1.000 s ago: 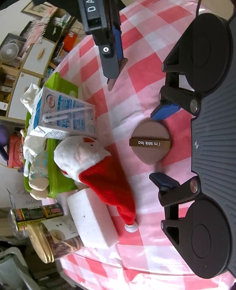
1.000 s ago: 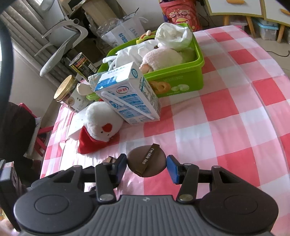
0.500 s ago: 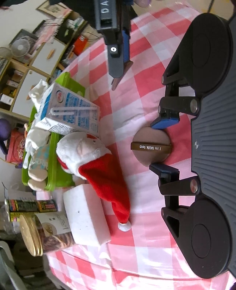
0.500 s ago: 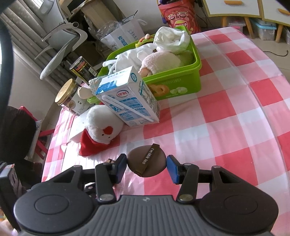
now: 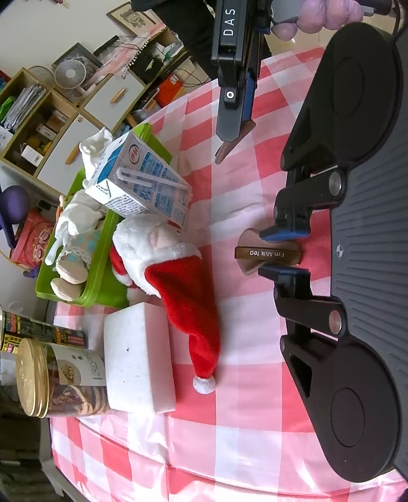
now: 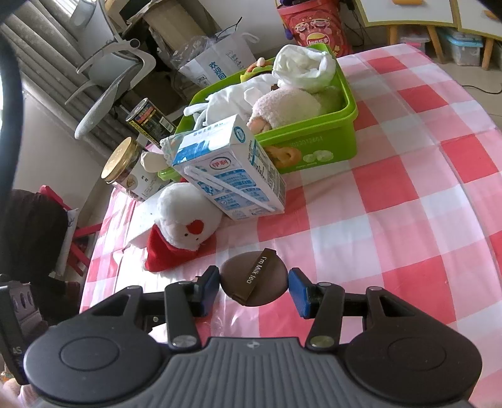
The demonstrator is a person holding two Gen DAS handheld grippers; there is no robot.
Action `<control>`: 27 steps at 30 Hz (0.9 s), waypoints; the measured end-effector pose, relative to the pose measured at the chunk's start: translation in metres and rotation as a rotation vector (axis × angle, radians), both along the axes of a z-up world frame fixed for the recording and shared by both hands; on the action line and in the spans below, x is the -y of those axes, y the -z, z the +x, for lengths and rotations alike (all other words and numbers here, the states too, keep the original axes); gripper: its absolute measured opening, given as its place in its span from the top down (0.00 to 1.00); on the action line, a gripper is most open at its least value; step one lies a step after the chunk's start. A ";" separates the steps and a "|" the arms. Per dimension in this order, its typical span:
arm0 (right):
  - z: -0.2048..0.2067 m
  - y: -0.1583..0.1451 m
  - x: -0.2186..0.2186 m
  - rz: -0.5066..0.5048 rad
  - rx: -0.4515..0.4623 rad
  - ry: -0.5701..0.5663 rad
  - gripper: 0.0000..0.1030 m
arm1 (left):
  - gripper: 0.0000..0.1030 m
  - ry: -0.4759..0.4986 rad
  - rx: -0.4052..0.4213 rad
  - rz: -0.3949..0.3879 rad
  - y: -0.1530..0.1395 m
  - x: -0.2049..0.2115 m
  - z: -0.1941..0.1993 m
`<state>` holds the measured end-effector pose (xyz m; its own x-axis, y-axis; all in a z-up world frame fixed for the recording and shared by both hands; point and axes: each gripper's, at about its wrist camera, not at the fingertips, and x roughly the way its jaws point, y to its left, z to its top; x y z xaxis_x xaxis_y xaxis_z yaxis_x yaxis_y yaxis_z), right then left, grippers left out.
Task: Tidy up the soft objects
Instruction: 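Lift both held brown discs off the table toward the green bin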
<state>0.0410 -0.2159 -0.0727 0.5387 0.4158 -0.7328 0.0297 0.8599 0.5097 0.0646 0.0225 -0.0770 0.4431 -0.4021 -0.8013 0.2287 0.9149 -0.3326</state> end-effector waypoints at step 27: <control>-0.002 -0.019 0.014 0.070 0.049 0.039 0.76 | 1.00 0.028 0.081 -0.059 -0.030 0.008 -0.011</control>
